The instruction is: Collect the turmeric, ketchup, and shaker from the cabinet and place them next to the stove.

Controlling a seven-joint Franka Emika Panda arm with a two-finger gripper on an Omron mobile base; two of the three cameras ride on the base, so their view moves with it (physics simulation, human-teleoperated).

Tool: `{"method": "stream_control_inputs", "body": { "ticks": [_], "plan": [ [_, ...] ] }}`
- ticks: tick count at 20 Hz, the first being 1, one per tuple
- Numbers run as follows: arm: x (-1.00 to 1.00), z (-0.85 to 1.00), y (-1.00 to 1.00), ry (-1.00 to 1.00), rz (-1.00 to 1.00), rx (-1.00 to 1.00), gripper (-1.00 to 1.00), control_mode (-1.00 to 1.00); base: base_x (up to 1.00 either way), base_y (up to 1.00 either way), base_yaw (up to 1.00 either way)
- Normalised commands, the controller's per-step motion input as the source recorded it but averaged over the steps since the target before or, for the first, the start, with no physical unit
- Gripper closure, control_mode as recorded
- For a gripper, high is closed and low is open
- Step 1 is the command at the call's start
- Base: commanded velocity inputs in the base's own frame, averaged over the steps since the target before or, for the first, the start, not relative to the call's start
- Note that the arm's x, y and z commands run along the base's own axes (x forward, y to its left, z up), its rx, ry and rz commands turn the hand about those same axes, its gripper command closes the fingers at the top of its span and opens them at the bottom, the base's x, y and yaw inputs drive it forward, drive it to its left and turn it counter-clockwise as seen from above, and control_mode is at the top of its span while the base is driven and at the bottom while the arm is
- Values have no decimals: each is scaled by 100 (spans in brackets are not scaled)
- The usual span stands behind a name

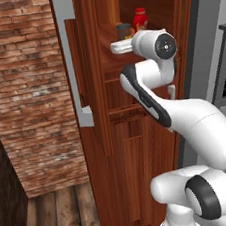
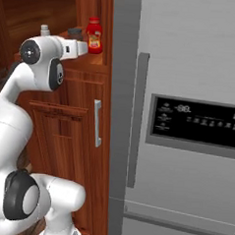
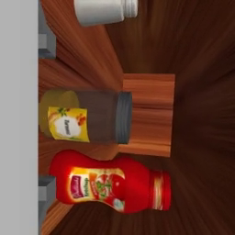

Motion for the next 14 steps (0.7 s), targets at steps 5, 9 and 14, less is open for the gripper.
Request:
{"method": "stream_control_inputs", "body": {
  "ticks": [5,9,14],
  "plan": [
    [7,2,0,0,-1,1,-100,-100,0,0,0],
    [2,1,3,0,0,0,-100,-100,0,0,0],
    [10,0,1,0,-1,0,-100,-100,0,0,0]
  ]
}}
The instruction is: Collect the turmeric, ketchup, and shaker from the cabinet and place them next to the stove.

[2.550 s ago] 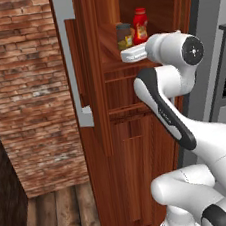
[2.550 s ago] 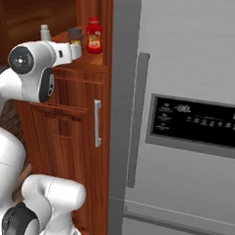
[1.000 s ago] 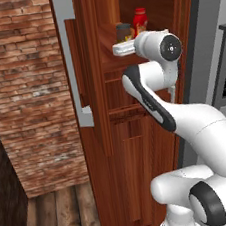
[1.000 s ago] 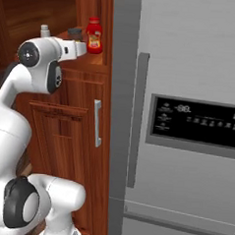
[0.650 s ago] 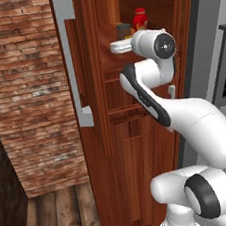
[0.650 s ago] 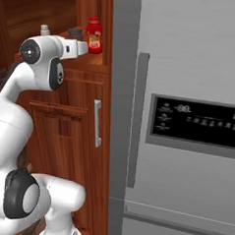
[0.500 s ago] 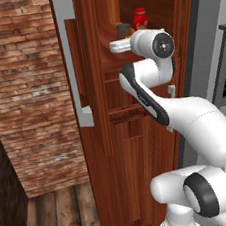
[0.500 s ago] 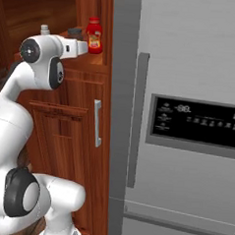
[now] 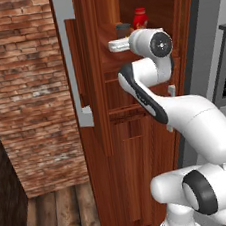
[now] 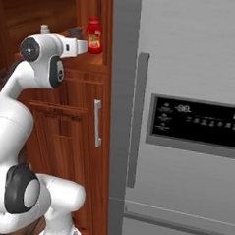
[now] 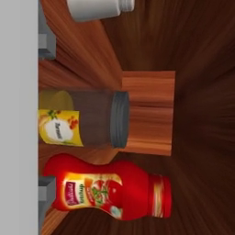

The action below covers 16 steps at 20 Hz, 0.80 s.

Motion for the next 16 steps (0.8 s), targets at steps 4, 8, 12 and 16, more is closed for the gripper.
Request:
{"method": "stream_control_inputs", "body": {
  "ticks": [4,8,12,16],
  "plan": [
    [24,2,0,0,-1,1,-100,-100,0,0,0],
    [13,10,0,5,0,7,-100,-100,0,0,0],
    [5,0,0,4,0,5,-100,-100,0,0,0],
    [0,0,0,0,0,0,-100,-100,0,0,0]
  ]
}}
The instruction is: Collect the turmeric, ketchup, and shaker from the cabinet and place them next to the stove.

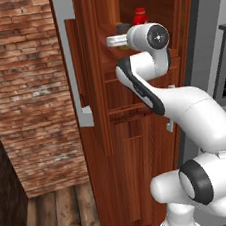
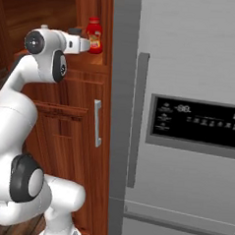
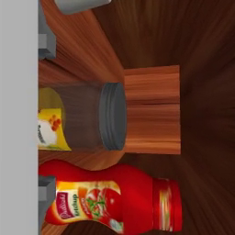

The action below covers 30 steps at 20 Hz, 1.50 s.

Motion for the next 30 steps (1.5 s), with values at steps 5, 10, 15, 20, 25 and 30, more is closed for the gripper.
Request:
{"method": "stream_control_inputs", "body": {
  "ticks": [5,10,15,20,25,30],
  "plan": [
    [5,0,0,0,0,0,-100,-100,0,0,0],
    [10,0,0,0,0,0,-100,-100,0,0,0],
    [9,0,0,0,0,0,-100,-100,0,0,0],
    [4,0,0,0,0,0,-100,-100,0,0,0],
    [9,0,0,0,0,0,-100,-100,0,0,0],
    [15,0,0,1,0,0,-100,-100,0,0,0]
  ]
}}
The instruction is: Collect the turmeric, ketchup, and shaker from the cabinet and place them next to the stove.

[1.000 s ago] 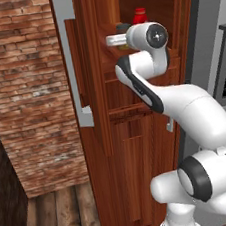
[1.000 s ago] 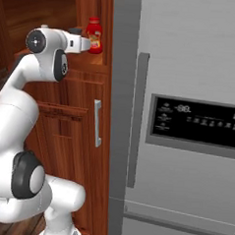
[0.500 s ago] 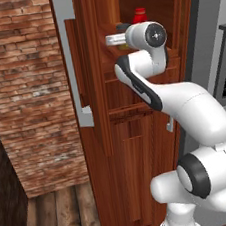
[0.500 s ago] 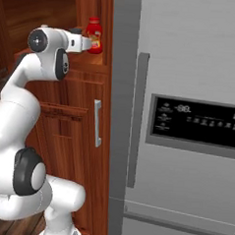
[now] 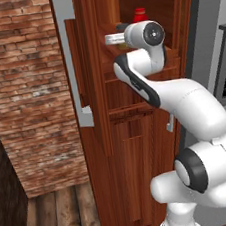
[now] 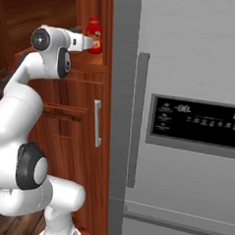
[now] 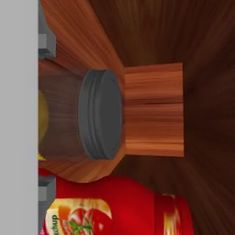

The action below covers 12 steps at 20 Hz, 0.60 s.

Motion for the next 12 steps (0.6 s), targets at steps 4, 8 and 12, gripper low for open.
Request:
{"method": "stream_control_inputs", "body": {
  "ticks": [4,8,12],
  "plan": [
    [12,0,0,0,0,0,-100,-100,0,0,0],
    [8,0,0,0,0,0,100,-100,0,0,0],
    [3,0,0,0,0,0,100,-100,0,0,0]
  ]
}}
